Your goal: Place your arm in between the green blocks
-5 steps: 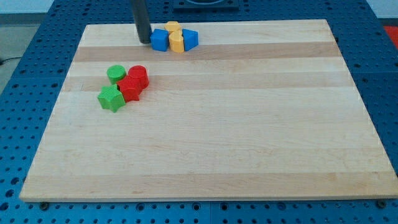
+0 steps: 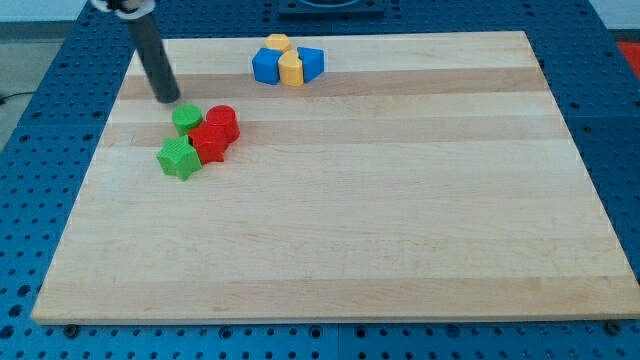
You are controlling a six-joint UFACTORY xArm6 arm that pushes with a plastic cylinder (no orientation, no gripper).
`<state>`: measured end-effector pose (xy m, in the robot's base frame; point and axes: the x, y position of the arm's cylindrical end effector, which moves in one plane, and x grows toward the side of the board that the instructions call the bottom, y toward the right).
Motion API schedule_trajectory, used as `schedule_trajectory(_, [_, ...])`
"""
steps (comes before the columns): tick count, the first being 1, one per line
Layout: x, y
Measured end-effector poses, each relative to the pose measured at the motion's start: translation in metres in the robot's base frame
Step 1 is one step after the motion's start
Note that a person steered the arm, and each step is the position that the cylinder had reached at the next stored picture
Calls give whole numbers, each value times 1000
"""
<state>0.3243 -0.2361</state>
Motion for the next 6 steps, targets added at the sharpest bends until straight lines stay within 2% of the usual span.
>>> schedule_trajectory(2, [42, 6])
schedule_trajectory(4, [66, 19])
schedule_trajectory(6, [67, 43])
